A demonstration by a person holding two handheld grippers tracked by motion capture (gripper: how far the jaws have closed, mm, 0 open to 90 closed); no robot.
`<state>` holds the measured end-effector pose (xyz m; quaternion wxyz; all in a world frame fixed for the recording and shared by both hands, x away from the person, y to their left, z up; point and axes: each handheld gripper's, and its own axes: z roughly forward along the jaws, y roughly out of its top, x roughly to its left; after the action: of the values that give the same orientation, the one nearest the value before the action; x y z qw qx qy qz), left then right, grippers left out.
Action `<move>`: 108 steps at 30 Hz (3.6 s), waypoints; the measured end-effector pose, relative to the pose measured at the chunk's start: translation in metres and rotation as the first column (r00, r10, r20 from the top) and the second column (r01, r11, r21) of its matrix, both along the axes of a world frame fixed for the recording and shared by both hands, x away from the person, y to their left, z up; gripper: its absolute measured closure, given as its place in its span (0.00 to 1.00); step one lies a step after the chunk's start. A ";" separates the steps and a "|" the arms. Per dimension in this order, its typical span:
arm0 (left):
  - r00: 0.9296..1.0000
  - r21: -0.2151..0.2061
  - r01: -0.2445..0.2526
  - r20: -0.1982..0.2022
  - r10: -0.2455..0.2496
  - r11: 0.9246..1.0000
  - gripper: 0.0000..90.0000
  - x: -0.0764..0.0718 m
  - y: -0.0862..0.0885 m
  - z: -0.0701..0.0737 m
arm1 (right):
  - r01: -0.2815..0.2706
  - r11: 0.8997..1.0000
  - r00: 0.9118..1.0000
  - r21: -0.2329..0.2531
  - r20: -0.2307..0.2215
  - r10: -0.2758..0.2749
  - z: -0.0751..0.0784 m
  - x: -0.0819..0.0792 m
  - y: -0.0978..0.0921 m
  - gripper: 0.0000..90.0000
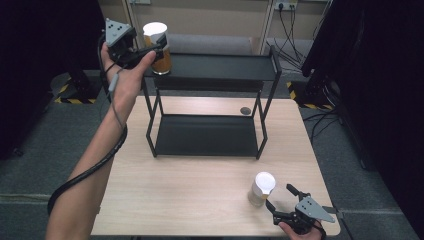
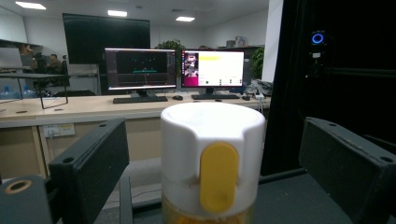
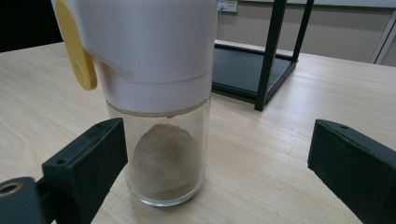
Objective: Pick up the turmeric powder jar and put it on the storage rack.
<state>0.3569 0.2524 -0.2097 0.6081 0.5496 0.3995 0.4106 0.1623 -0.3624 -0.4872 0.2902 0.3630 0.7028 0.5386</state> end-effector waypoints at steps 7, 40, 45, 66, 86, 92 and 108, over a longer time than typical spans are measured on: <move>1.000 0.000 0.019 0.018 -0.019 1.000 0.09 -0.019 0.005 -0.015 | 0.000 1.000 1.000 0.001 0.001 0.000 0.000 0.000 0.000 0.05; 0.996 -0.017 0.077 0.044 -0.076 0.997 0.09 -0.087 0.011 -0.096 | 0.002 1.000 1.000 0.003 0.000 -0.002 0.000 0.000 0.000 0.05; 0.996 -0.002 0.076 0.040 -0.076 0.997 0.09 -0.093 0.011 -0.107 | 0.003 1.000 1.000 0.003 -0.002 -0.003 0.000 0.000 0.000 0.05; 0.997 -0.014 0.075 -0.001 -0.075 0.997 0.09 -0.109 0.012 -0.143 | 0.004 1.000 1.000 0.001 -0.002 -0.004 0.000 -0.001 0.000 0.05; 0.995 -0.009 0.063 -0.080 -0.064 0.998 0.10 -0.120 0.014 -0.185 | 0.003 1.000 1.000 0.003 0.004 -0.003 -0.001 -0.001 0.000 0.05; 0.993 -0.020 0.072 -0.097 -0.073 0.997 0.10 -0.123 0.015 -0.201 | 0.004 1.000 1.000 0.001 0.003 -0.004 0.000 -0.001 0.000 0.05; 0.971 -0.038 0.081 -0.221 -0.088 0.996 0.10 -0.132 0.014 -0.268 | 0.003 1.000 1.000 -0.001 0.006 -0.003 -0.001 -0.001 0.000 0.05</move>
<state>0.2250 0.2667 -0.4779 0.5843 0.5998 0.4471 0.3144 0.1614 -0.3620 -0.4879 0.2933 0.3620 0.7018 0.5389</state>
